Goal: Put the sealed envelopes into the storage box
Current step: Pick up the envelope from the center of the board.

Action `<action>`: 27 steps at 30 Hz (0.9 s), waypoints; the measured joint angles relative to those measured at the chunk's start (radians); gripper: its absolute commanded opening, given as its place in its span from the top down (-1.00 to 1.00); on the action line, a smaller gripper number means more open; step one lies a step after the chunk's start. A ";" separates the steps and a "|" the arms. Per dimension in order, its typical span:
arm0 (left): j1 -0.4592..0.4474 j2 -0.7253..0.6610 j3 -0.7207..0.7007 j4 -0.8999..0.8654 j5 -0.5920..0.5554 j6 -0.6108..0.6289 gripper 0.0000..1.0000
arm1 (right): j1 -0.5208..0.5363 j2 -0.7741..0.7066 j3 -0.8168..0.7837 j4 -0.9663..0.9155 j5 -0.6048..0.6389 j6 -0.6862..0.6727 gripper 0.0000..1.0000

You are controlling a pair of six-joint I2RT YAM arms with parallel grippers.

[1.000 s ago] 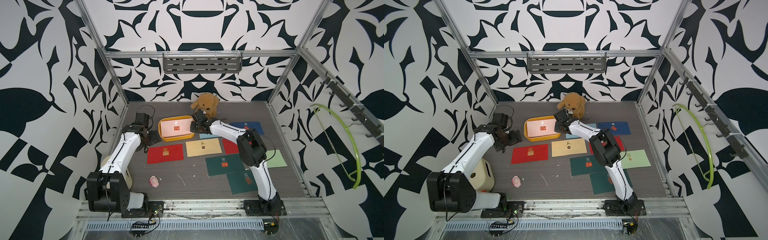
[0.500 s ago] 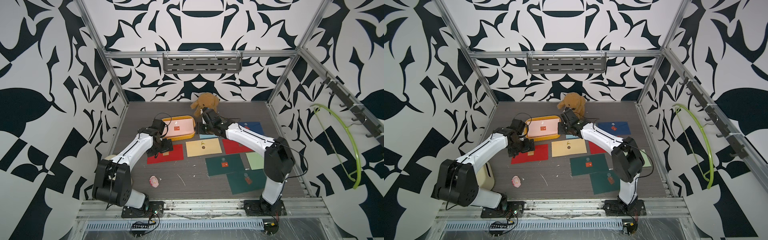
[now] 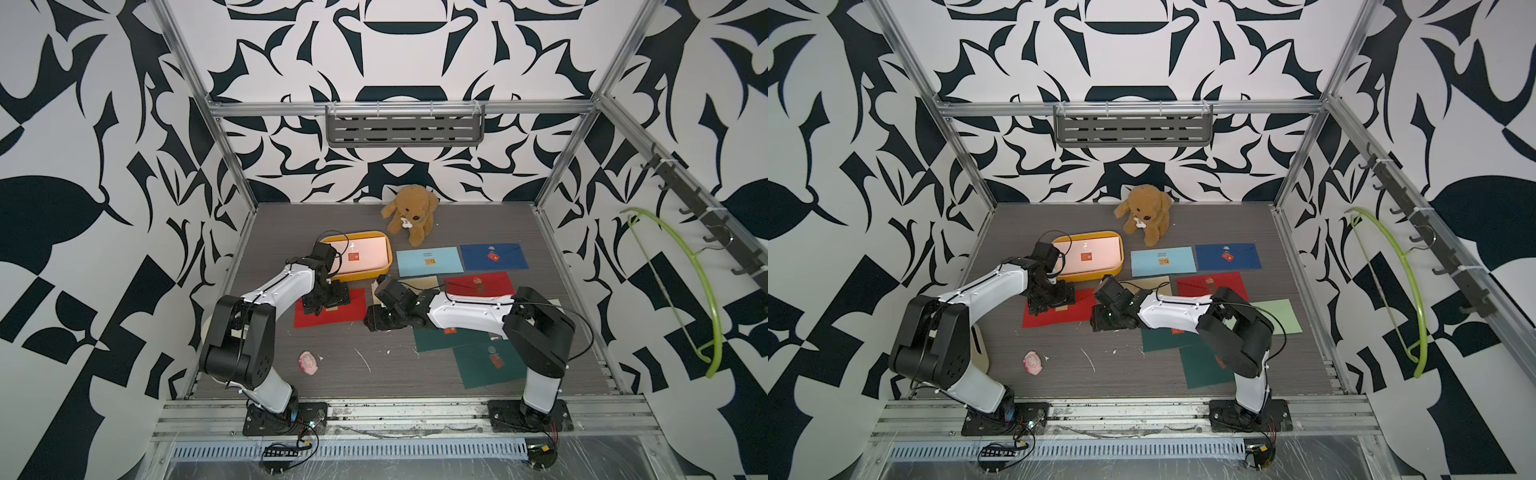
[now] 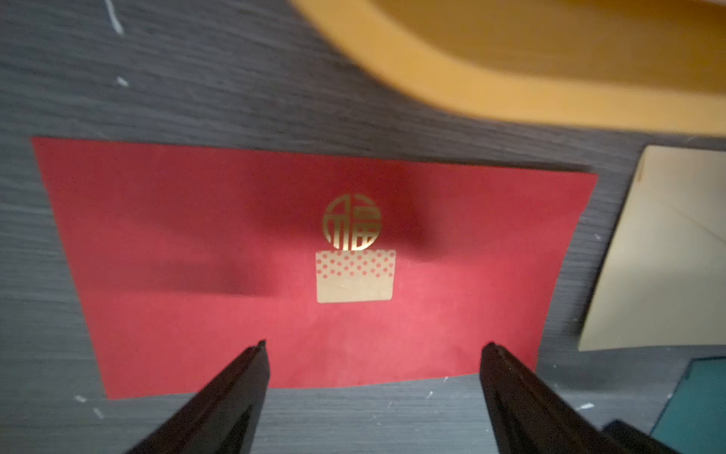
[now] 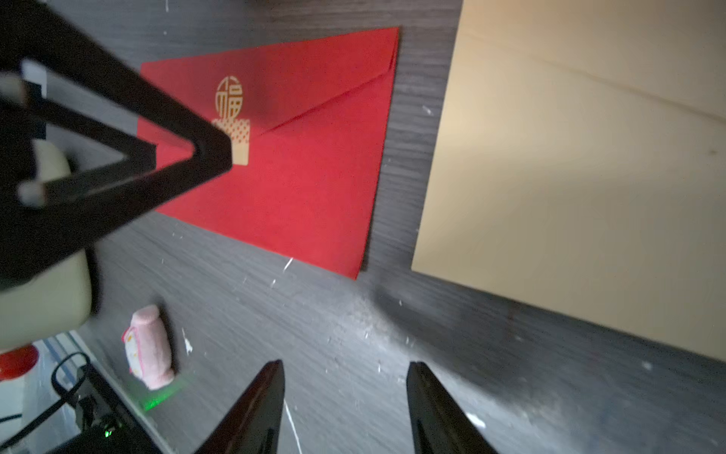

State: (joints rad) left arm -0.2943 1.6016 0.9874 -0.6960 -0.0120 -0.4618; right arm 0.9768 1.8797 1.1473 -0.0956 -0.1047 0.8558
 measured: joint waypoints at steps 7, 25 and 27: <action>0.003 0.013 -0.042 0.018 -0.010 -0.010 -0.85 | 0.002 0.052 -0.014 0.130 0.027 0.101 -0.16; 0.031 0.030 -0.061 0.030 0.028 -0.021 -0.85 | 0.003 0.108 -0.042 0.331 0.047 0.220 -0.03; 0.034 0.030 -0.061 0.030 0.032 -0.021 -0.85 | 0.003 0.113 -0.045 0.351 0.047 0.227 -0.03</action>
State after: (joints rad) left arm -0.2607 1.6314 0.9268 -0.6659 0.0204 -0.4828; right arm 0.9798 1.9930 1.1019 0.2558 -0.0582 1.0828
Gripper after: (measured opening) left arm 0.925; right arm 0.518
